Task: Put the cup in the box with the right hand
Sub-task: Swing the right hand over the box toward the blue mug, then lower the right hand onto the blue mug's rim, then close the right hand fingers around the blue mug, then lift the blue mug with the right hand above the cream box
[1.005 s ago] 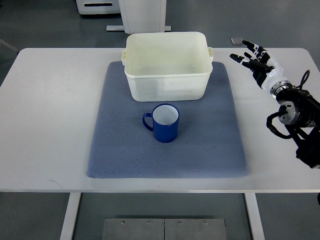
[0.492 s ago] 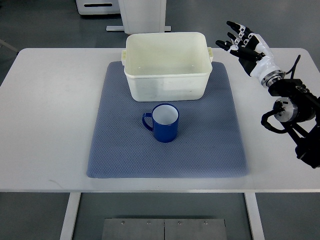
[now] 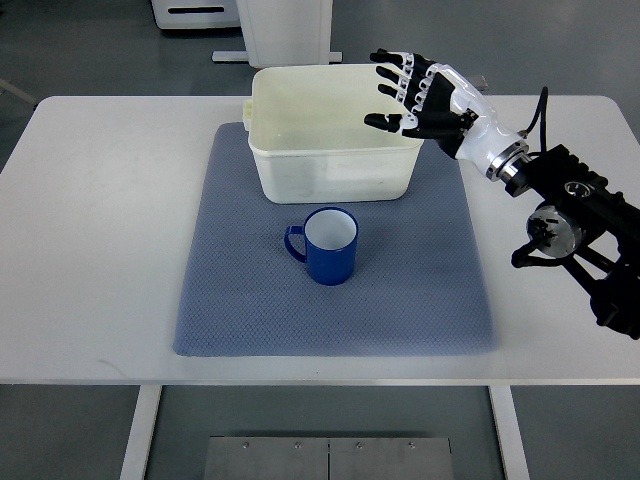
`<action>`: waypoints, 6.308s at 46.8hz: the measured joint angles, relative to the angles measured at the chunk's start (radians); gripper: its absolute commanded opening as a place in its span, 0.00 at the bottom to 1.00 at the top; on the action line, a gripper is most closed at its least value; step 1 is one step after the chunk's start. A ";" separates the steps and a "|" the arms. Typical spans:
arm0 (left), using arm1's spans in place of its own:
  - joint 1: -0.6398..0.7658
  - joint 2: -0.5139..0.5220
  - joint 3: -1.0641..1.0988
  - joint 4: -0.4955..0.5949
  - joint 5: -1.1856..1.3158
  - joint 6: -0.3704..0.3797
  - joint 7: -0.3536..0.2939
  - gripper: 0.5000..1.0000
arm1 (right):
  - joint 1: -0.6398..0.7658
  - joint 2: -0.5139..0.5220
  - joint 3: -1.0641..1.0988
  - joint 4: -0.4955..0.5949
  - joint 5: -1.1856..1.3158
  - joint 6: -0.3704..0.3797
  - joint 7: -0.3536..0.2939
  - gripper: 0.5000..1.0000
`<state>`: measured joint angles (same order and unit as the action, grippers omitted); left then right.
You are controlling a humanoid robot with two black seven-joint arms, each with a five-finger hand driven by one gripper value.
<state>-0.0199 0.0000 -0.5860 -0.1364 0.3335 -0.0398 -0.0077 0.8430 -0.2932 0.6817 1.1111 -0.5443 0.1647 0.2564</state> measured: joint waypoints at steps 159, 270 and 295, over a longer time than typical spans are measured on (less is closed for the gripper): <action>0.000 0.000 0.000 0.000 0.000 0.000 0.000 1.00 | -0.013 0.075 -0.286 -0.141 -0.192 0.103 0.000 1.00; -0.001 0.000 0.000 0.000 0.000 0.000 0.000 1.00 | 0.303 -0.082 -0.226 -0.139 0.010 0.106 -0.007 0.00; 0.000 0.000 0.000 0.000 0.000 0.000 0.000 1.00 | 0.348 0.170 -0.230 -0.432 0.030 -0.084 -0.094 0.00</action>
<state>-0.0199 0.0000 -0.5859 -0.1365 0.3331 -0.0399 -0.0074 1.1913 -0.1229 0.4520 0.6791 -0.5147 0.0803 0.1622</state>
